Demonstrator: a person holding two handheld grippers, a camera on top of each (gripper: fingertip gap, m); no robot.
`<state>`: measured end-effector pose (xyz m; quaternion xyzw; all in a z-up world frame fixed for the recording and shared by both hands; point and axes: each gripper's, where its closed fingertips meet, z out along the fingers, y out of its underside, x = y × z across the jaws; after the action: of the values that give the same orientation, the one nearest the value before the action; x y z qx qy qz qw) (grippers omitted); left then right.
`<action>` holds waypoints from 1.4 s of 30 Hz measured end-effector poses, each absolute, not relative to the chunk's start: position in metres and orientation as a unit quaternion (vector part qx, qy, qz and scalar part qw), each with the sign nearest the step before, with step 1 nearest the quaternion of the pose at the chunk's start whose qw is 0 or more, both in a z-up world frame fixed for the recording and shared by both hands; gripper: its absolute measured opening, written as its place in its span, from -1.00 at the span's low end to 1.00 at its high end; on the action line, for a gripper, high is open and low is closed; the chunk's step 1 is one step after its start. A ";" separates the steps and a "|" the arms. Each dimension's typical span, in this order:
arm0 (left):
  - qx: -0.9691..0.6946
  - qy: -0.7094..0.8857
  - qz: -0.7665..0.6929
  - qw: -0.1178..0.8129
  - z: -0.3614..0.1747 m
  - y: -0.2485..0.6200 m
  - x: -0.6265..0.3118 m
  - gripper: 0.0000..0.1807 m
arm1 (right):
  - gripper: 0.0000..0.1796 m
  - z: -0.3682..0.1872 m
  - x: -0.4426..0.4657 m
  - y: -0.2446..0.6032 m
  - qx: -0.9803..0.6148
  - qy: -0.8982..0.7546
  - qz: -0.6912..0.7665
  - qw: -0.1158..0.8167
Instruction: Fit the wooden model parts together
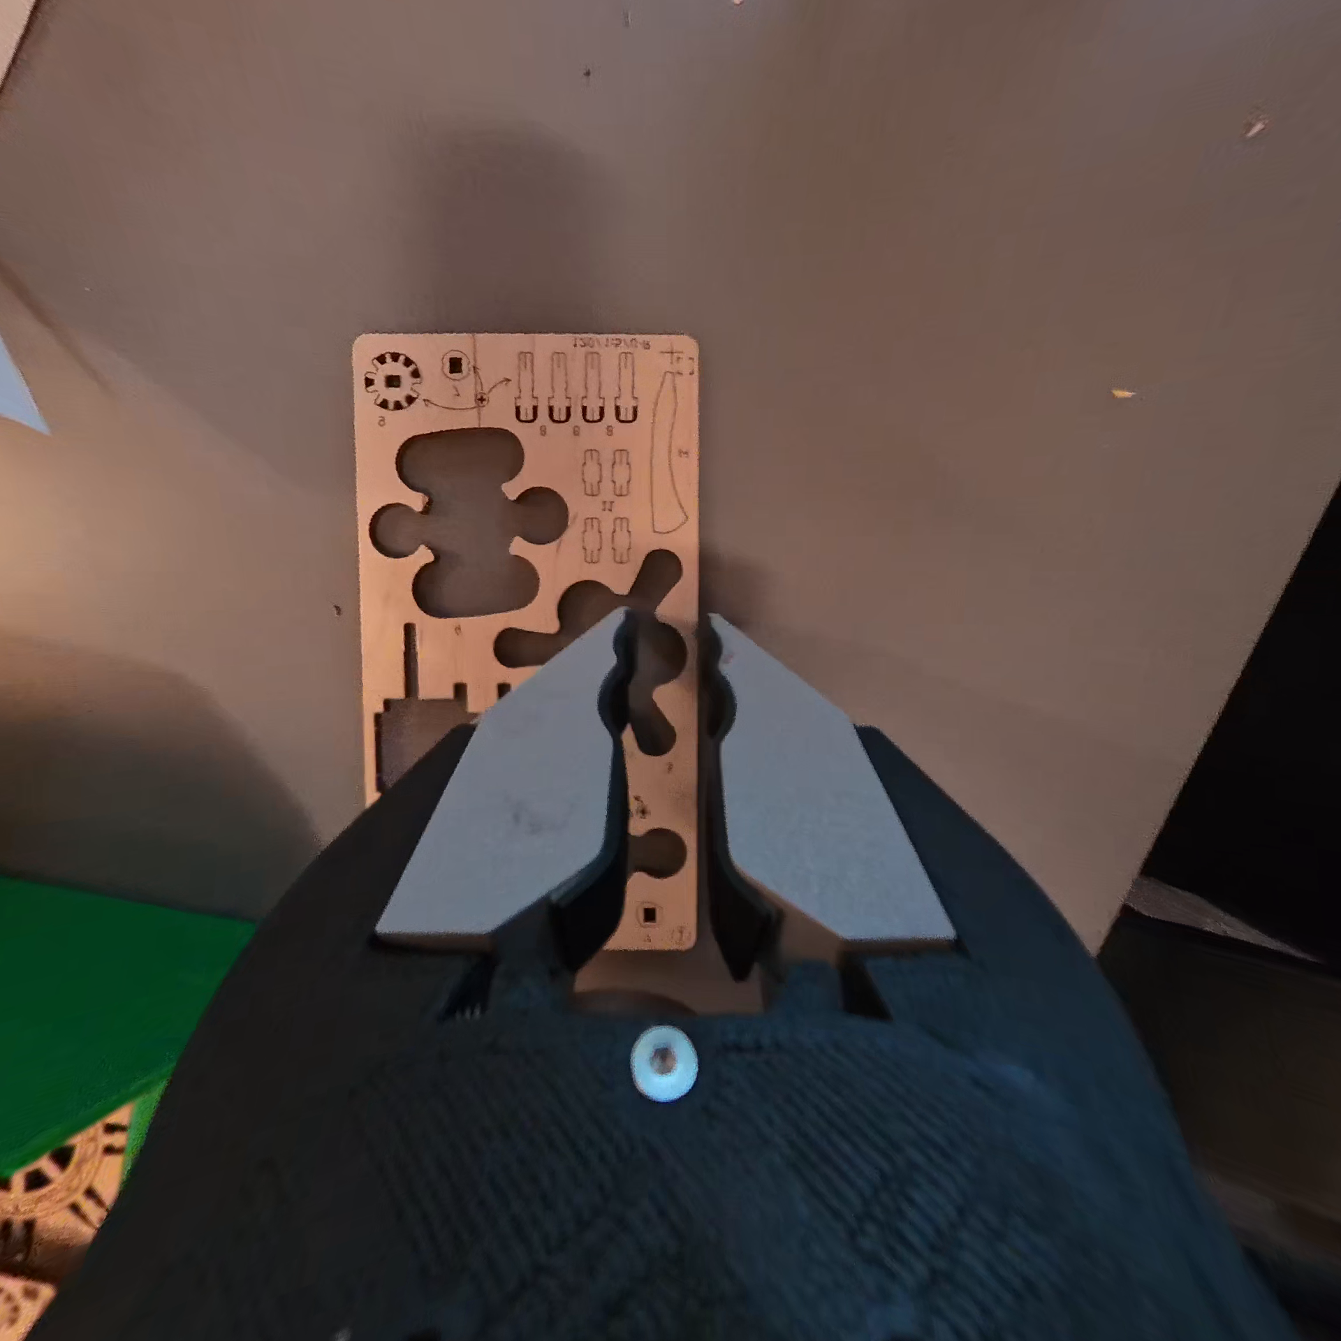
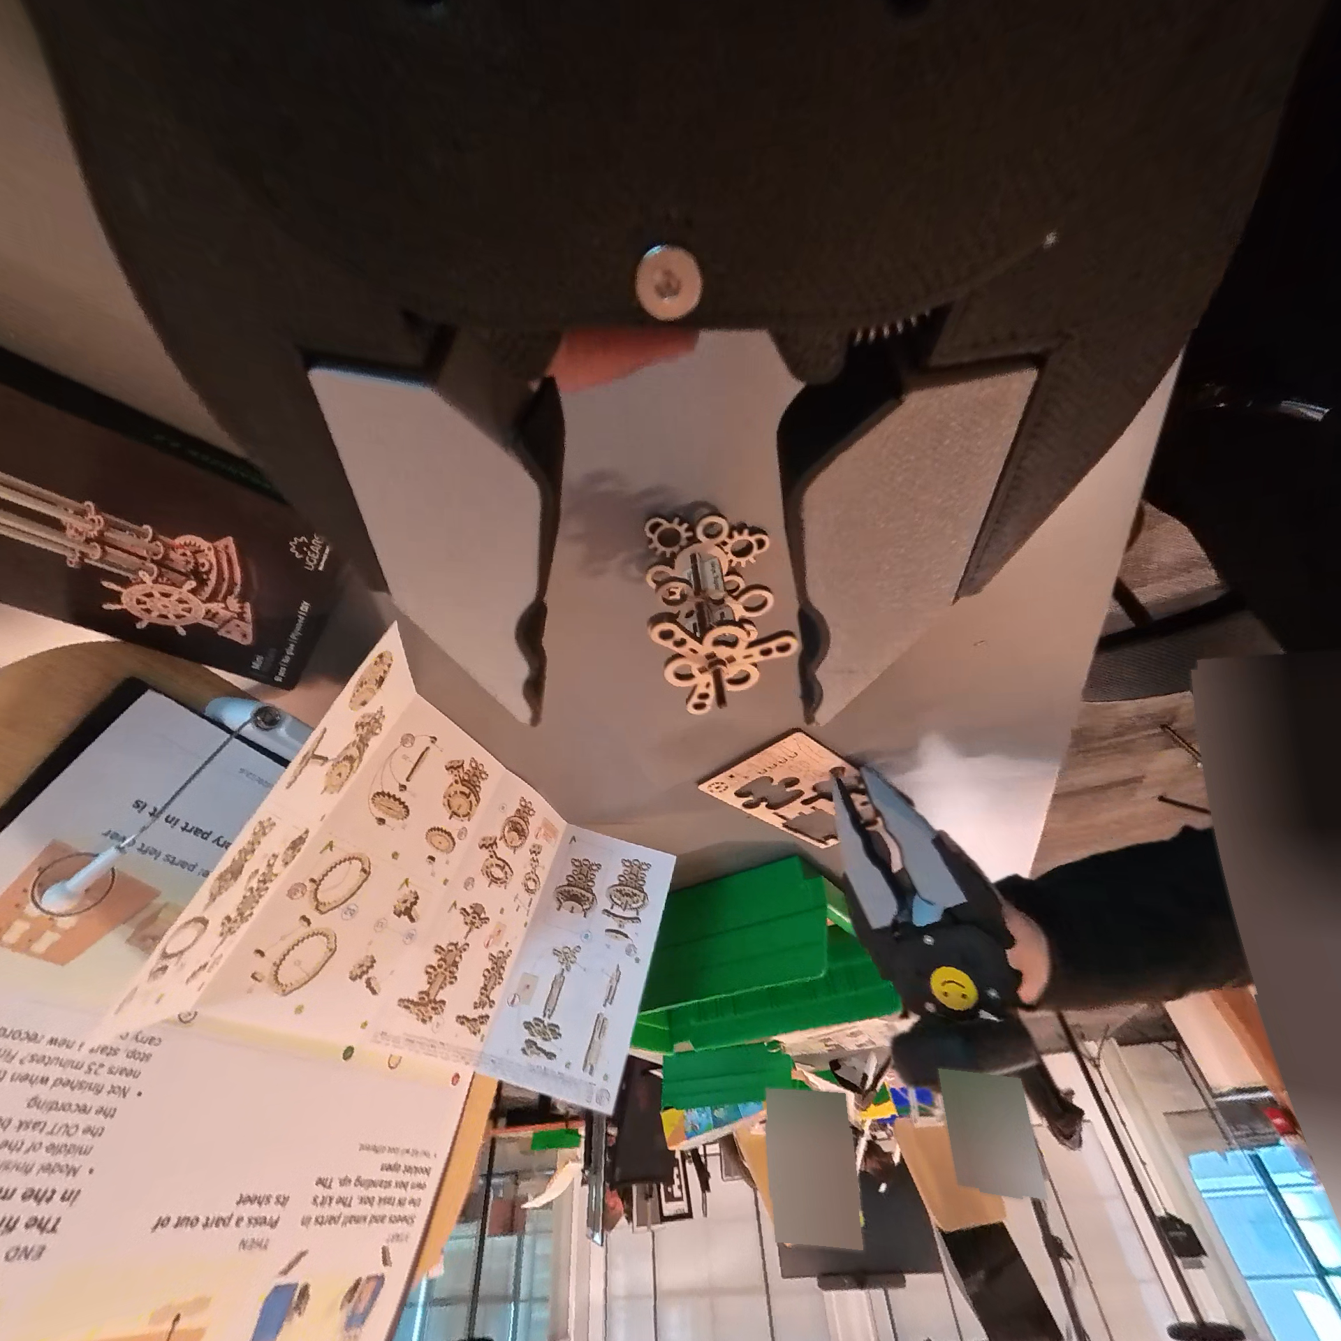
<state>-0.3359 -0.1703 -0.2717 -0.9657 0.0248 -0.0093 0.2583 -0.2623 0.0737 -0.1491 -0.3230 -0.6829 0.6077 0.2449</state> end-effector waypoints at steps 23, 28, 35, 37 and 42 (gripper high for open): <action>-0.859 0.067 -0.300 0.410 -0.160 -0.152 -0.216 -0.92 | -0.22 -0.150 -0.227 -0.099 -0.001 -0.849 0.387 0.359; -0.868 0.056 -0.257 0.421 -0.164 -0.161 -0.225 -0.87 | -0.98 -0.171 -0.244 -0.117 -0.022 -0.912 0.333 0.240; -0.845 0.010 -0.161 0.510 -0.149 -0.179 -0.253 -0.68 | -1.00 -0.167 -0.256 -0.141 -0.157 -0.930 0.311 -0.117; -0.859 -0.024 -0.155 0.487 -0.170 -0.178 -0.265 -0.99 | -1.00 -0.176 -0.264 -0.146 -0.174 -0.931 0.287 -0.142; -0.834 -0.135 -0.163 0.509 -0.193 -0.180 -0.302 -0.97 | -0.78 -0.188 -0.314 -0.122 -0.249 -0.936 0.247 0.015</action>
<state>-0.3019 -0.1801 -0.1930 -0.8344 -0.1353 -0.1626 0.5090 -0.3143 -0.1222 -0.1877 -0.2491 -0.9363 0.2471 0.0145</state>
